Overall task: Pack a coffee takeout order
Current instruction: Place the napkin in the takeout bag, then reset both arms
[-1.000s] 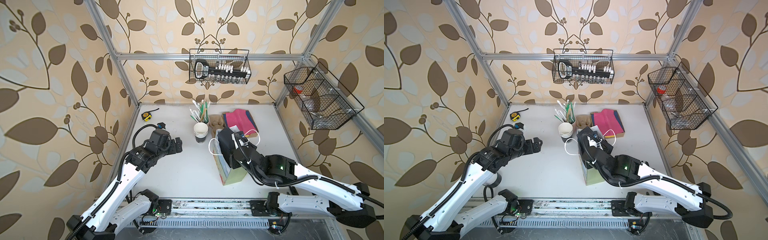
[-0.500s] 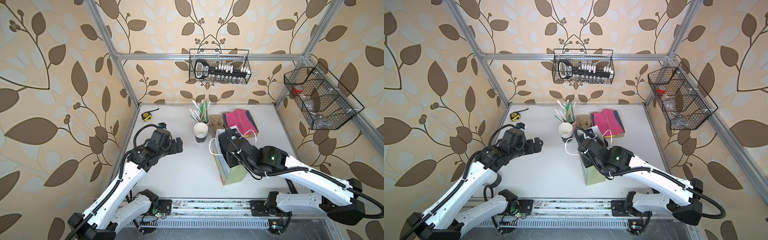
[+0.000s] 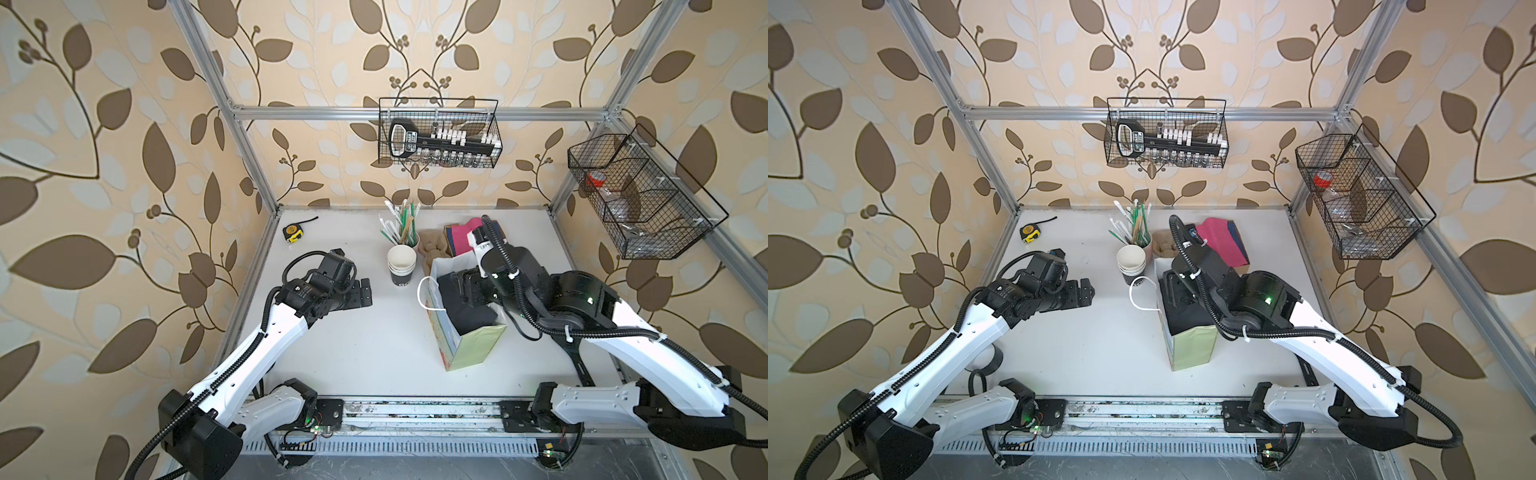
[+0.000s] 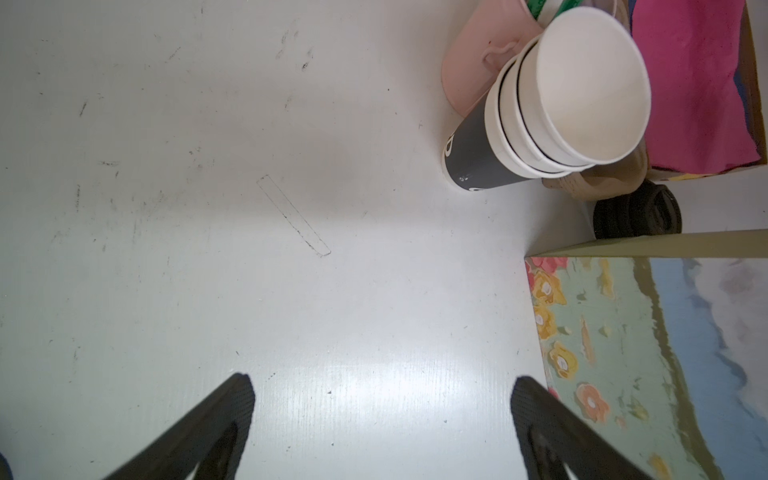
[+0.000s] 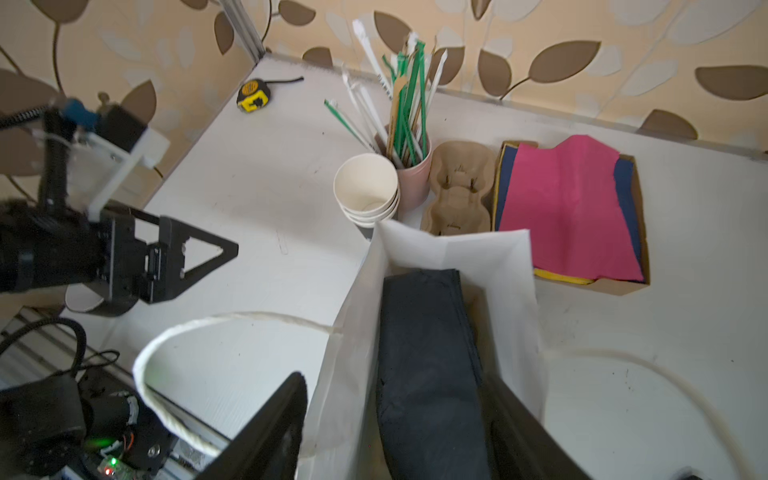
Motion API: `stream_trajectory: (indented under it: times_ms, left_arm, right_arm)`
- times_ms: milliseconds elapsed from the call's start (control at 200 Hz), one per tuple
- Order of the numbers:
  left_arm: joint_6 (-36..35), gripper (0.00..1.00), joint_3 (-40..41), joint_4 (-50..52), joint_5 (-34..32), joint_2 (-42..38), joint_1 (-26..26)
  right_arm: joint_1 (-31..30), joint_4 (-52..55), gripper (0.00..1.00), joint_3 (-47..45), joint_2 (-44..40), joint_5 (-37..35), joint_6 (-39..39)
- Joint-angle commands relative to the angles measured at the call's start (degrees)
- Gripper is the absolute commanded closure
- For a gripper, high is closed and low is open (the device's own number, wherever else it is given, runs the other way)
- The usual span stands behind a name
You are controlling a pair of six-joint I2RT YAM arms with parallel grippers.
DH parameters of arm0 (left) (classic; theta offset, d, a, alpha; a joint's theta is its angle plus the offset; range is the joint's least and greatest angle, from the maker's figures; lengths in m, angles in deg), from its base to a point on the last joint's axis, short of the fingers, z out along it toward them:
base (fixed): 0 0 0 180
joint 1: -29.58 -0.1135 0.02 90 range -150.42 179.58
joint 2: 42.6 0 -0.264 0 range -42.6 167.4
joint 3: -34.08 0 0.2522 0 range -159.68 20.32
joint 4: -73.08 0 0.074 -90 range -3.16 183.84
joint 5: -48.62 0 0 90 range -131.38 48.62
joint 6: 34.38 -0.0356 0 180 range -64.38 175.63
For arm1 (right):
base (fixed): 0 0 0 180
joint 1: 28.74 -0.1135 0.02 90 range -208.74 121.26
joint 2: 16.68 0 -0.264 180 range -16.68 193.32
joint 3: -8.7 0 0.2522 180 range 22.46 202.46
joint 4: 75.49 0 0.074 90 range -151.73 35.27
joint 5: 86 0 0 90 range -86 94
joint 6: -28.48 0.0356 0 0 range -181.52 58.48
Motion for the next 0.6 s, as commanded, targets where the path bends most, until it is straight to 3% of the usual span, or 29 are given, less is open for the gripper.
stream_trajectory:
  times_ms: [0,35,100,205,340,455,595]
  left_arm:
    - [-0.9,0.01,-1.0,-0.5,0.6,-1.0,-0.8]
    - [-0.6,0.01,-0.6,-0.9,-0.6,-1.6,-0.8]
    - [0.0,0.01,0.6,-2.0,-2.5,-2.9,-0.8]
    - [2.1,0.01,2.7,-4.3,-5.0,-4.6,-0.8]
    - [3.6,0.01,5.1,-8.5,-10.6,-7.1,-0.8]
    - [3.3,0.01,7.5,-13.0,-16.7,-9.0,-0.8]
    - [0.7,0.01,11.2,-19.2,-28.6,-9.0,-0.8]
  right_arm:
    - [5.4,-0.2,0.19,2.6,-3.0,-1.2,-4.1]
    - [8.3,-0.8,0.16,2.6,-3.7,0.4,-4.8]
    - [14.1,-3.1,0.00,1.3,-5.7,2.8,-5.9]
    - [25.9,-9.4,0.00,-4.5,-10.1,5.3,-7.3]
    - [41.7,-18.6,0.00,-14.1,-12.9,14.9,-7.1]
    - [44.7,-26.6,0.00,-23.6,-13.8,9.6,-7.2]
    - [47.8,-41.4,0.00,-37.3,-17.1,4.6,-6.5]
